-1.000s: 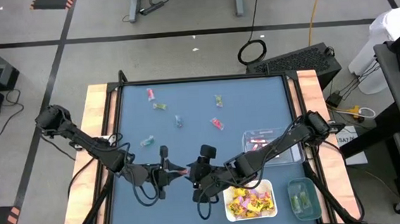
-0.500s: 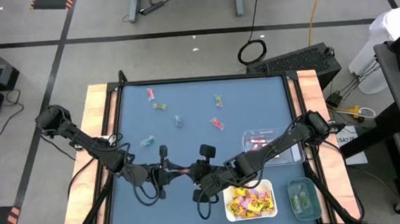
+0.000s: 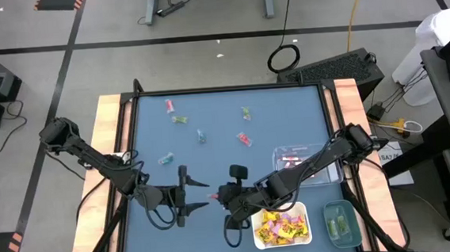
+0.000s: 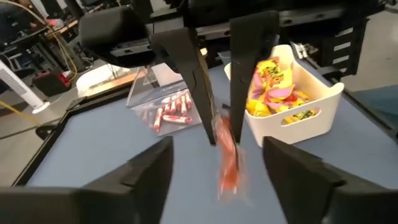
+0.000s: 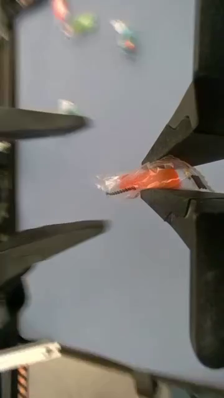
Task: Sort candy
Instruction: Put the orange gummy into the blue bin
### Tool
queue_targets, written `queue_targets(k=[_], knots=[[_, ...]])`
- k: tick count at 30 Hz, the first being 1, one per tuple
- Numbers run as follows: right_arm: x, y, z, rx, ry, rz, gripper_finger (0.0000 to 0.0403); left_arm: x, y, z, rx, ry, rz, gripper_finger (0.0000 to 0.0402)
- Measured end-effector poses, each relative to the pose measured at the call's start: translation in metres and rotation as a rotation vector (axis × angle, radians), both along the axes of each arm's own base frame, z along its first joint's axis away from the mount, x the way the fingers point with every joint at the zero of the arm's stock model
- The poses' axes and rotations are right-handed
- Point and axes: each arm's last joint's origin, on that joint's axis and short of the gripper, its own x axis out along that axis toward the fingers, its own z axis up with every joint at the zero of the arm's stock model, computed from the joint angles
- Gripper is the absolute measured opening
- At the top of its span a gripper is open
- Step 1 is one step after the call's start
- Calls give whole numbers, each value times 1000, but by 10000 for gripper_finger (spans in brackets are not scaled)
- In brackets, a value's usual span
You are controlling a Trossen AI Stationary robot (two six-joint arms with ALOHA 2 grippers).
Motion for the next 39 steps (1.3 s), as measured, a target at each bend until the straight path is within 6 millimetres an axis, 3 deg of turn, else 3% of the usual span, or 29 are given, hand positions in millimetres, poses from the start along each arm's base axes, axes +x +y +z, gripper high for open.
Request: queue_targets(k=[6,12,20,26,31,39], knots=[[-29,0,9,179,219,47,49,-8,2,1,15,20,72,306],[-79,4,18,307,557,-14,49,-12,18,-16,78,148,285,306],[-154,26,23,264,984,-254,49,-14,39,-29,59,268,428,306],[-188,69,23,315,980,-239,50,-14,46,-32,43,294,478,306],[-217,88,22,263,993,-294,50,-13,50,-33,49,305,494,306],[-242,109,15,149,994,-130,50,-16,66,-46,76,388,531,306]])
